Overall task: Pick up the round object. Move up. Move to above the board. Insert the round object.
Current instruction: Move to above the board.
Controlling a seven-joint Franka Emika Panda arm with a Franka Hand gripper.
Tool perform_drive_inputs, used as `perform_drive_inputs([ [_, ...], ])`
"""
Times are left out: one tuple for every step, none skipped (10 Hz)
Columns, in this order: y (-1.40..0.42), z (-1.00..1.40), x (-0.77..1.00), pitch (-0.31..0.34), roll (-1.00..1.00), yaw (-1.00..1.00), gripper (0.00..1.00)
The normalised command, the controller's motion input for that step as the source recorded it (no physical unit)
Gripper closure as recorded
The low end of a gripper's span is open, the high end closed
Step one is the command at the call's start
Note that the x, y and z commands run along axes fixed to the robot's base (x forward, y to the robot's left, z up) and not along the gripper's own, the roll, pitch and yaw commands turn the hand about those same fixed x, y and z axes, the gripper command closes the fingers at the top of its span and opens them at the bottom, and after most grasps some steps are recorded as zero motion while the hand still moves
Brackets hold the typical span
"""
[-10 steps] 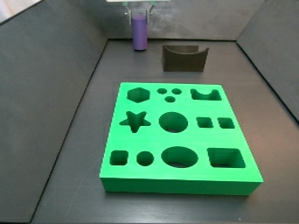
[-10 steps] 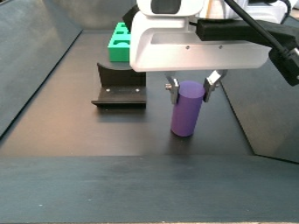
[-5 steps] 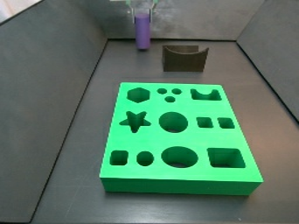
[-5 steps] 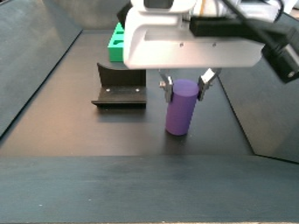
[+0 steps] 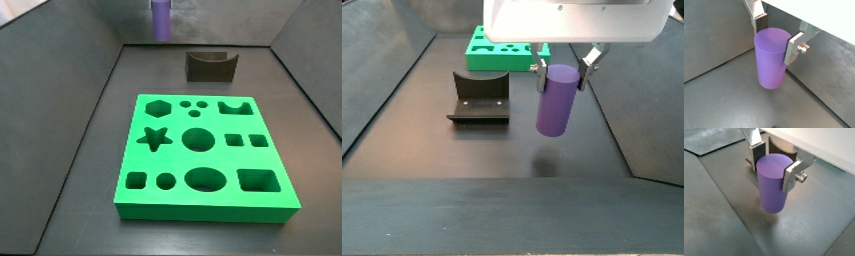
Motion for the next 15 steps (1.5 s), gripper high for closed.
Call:
perform_drive_inputs([
  [-0.22, 1.0, 0.05, -0.209, 0.14, -0.25, 1.0],
  [-0.2, 1.0, 0.02, -0.141, 0.12, -0.18, 1.0],
  [-0.18, 1.0, 0.01, -0.083, 0.1, -0.13, 1.0],
  [-0.17, 1.0, 0.01, -0.022, 0.08, -0.09, 1.0],
  [-0.15, 1.0, 0.01, 0.028, 0.07, -0.07, 1.0],
  [-0.13, 1.0, 0.01, 0.061, 0.06, -0.04, 1.0],
  [-0.11, 1.0, 0.02, 0.082, 0.06, -0.03, 1.0],
  [-0.09, 0.96, 0.02, 0.097, 0.05, -0.01, 1.0],
  [-0.06, 0.78, 0.02, 0.104, 0.05, 0.0, 1.0],
  [-0.03, 0.55, 0.02, 0.108, 0.05, 0.01, 1.0],
  [-0.02, 0.39, 0.02, 0.107, 0.05, 0.02, 1.0],
  [-1.0, 0.14, 0.03, 0.644, -0.1, -0.34, 1.0],
  [-1.0, 0.12, 0.03, 0.619, -0.1, -0.33, 1.0],
  [-1.0, 0.13, 0.04, 0.463, -0.06, -0.17, 1.0],
  [-1.0, 0.13, 0.04, 0.33, -0.06, -0.08, 1.0],
])
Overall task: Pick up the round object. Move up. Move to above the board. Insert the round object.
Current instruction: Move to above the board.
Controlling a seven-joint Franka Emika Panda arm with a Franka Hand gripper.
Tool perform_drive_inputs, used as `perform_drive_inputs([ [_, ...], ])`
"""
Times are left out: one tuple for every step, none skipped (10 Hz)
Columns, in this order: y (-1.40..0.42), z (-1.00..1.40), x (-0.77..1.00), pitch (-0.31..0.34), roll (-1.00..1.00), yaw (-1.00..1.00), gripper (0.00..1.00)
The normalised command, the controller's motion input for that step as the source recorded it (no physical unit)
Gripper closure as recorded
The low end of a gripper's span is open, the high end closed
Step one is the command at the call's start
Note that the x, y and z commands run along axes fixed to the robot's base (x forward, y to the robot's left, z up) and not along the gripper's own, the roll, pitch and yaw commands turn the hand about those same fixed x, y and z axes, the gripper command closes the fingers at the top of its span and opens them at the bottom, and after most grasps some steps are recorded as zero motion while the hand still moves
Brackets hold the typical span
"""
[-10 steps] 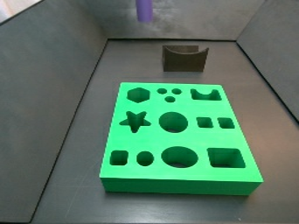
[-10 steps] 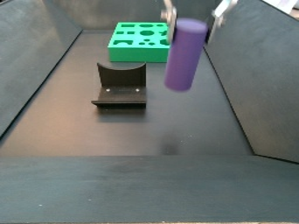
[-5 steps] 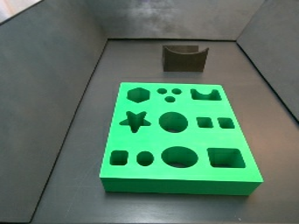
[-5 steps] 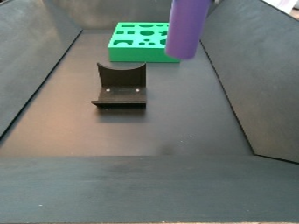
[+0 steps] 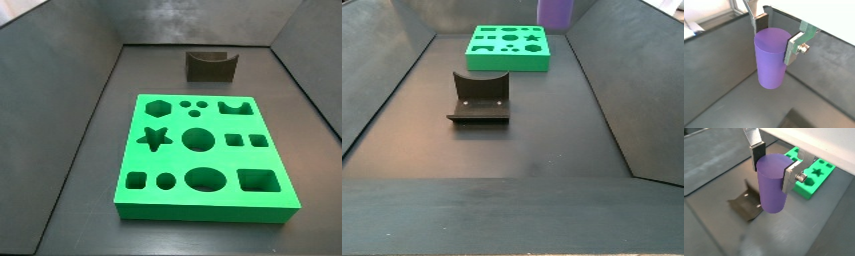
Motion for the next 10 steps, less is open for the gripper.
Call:
perform_drive_inputs([
  [-1.0, 0.13, 0.05, 0.187, -0.04, -0.03, 1.0],
  [-1.0, 0.13, 0.05, 0.143, -0.04, -0.02, 1.0],
  [-1.0, 0.14, 0.05, 0.091, -0.02, 0.0, 1.0],
  [-1.0, 0.14, 0.05, 0.063, -0.01, 0.01, 1.0],
  [-1.0, 0.15, 0.05, 0.048, -0.01, 0.0, 1.0],
  [-1.0, 0.15, 0.05, 0.046, -0.01, 0.01, 1.0],
  [-1.0, 0.15, 0.05, 0.047, -0.01, 0.01, 1.0],
  [-1.0, 0.16, 0.06, 0.061, 0.0, 0.01, 1.0],
  [-1.0, 0.16, 0.07, 0.08, 0.0, 0.01, 1.0],
  [-1.0, 0.17, 0.09, 0.11, 0.0, 0.01, 1.0],
])
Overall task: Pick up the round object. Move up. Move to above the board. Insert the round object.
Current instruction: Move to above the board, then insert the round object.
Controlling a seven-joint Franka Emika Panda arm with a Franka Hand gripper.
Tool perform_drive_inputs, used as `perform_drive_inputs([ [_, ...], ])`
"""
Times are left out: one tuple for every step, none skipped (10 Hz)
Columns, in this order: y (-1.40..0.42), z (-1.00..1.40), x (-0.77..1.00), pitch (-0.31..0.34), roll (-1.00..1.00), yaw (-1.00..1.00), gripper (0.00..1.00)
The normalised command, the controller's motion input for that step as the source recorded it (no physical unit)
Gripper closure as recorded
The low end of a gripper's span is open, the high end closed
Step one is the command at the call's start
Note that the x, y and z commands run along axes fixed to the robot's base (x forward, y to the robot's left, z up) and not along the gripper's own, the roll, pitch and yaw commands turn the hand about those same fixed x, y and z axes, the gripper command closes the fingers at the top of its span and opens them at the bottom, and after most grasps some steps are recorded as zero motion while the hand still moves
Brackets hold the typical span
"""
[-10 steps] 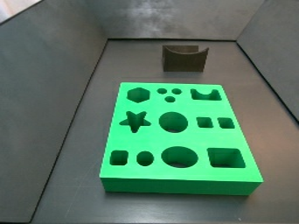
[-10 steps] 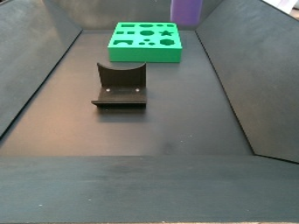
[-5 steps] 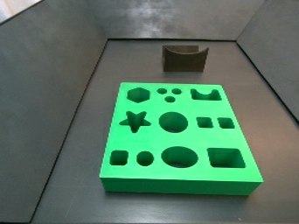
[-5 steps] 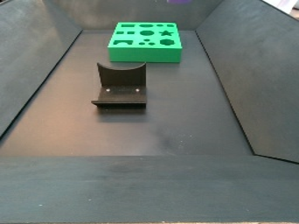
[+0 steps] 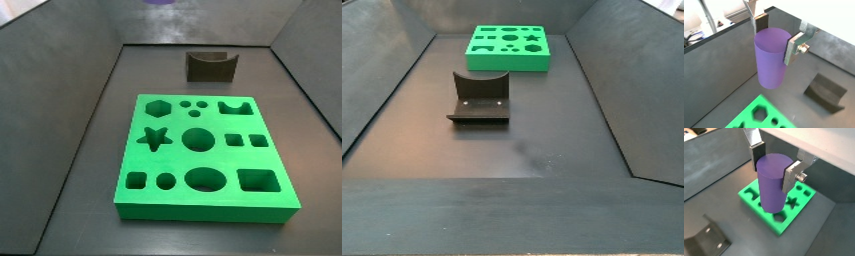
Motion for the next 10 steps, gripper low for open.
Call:
perform_drive_inputs([
  [-1.0, 0.17, 0.11, 0.129, 0.0, 0.01, 1.0],
  [-0.87, 0.15, 0.14, 0.14, 0.01, 0.01, 1.0],
  [-0.59, 0.11, 0.12, 0.138, 0.03, 0.01, 1.0],
  [-0.42, 0.08, 0.11, 0.133, 0.03, 0.01, 1.0],
  [-0.22, 0.05, 0.09, 0.112, 0.05, 0.01, 1.0],
  [-0.02, -0.03, 0.0, -0.004, 0.0, 0.0, 1.0],
  [-0.08, -0.15, 0.09, -0.02, 0.0, 0.0, 1.0],
  [-0.14, -0.23, 0.19, -0.043, 0.0, 0.0, 1.0],
  [-0.16, -0.26, 0.27, -0.024, 0.01, 0.0, 1.0],
  [-0.18, -0.28, 0.3, -0.024, 0.01, 0.0, 1.0],
])
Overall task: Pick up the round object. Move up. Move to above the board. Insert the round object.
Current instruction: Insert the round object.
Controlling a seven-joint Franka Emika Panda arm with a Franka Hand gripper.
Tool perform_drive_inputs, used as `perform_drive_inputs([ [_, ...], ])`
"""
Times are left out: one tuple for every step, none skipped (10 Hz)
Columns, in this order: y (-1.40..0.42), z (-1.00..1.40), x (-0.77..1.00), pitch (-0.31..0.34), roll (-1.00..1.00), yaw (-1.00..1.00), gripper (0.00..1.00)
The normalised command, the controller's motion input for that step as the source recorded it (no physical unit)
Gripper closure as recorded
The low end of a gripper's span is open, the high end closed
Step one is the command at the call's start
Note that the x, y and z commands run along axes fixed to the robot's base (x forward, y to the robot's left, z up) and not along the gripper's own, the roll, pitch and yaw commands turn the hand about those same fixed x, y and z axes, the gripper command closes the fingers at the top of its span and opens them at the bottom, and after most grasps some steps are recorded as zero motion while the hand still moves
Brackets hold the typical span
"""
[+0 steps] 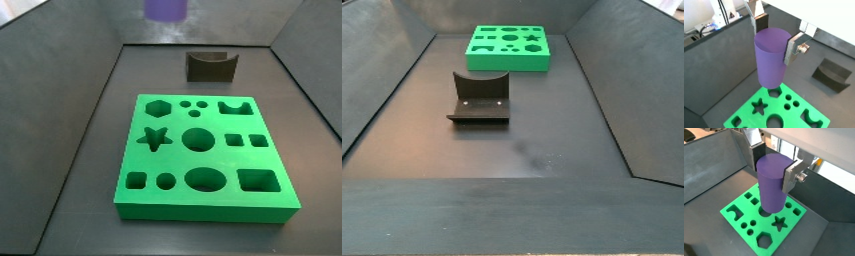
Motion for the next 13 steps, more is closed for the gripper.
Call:
perform_drive_inputs([
  [-0.18, -0.3, 0.32, -0.019, 0.03, 0.0, 1.0],
  [-0.21, -0.31, 0.32, -0.02, 0.05, 0.0, 1.0],
  [-0.22, -0.33, 0.33, -0.023, 0.06, 0.01, 1.0],
  [-0.26, -0.37, 0.36, -0.023, 0.09, 0.03, 1.0],
  [-0.28, -0.42, 0.42, -0.02, 0.14, 0.07, 1.0],
  [-0.27, -0.47, 0.47, -0.021, 0.18, 0.13, 1.0],
  [-0.27, -0.49, 0.47, -0.024, 0.22, 0.17, 1.0],
  [-0.27, -0.49, 0.47, -0.024, 0.22, 0.17, 1.0],
  [-0.24, -0.47, 0.5, -0.02, 0.22, 0.2, 1.0],
  [-0.23, -0.48, 0.54, -0.011, 0.23, 0.23, 1.0],
  [-0.22, -0.48, 0.56, -0.004, 0.24, 0.25, 1.0],
  [-0.2, -0.48, 0.56, -0.001, 0.26, 0.28, 1.0],
  [-0.13, -0.47, 0.53, 0.0, 0.25, 0.33, 1.0],
])
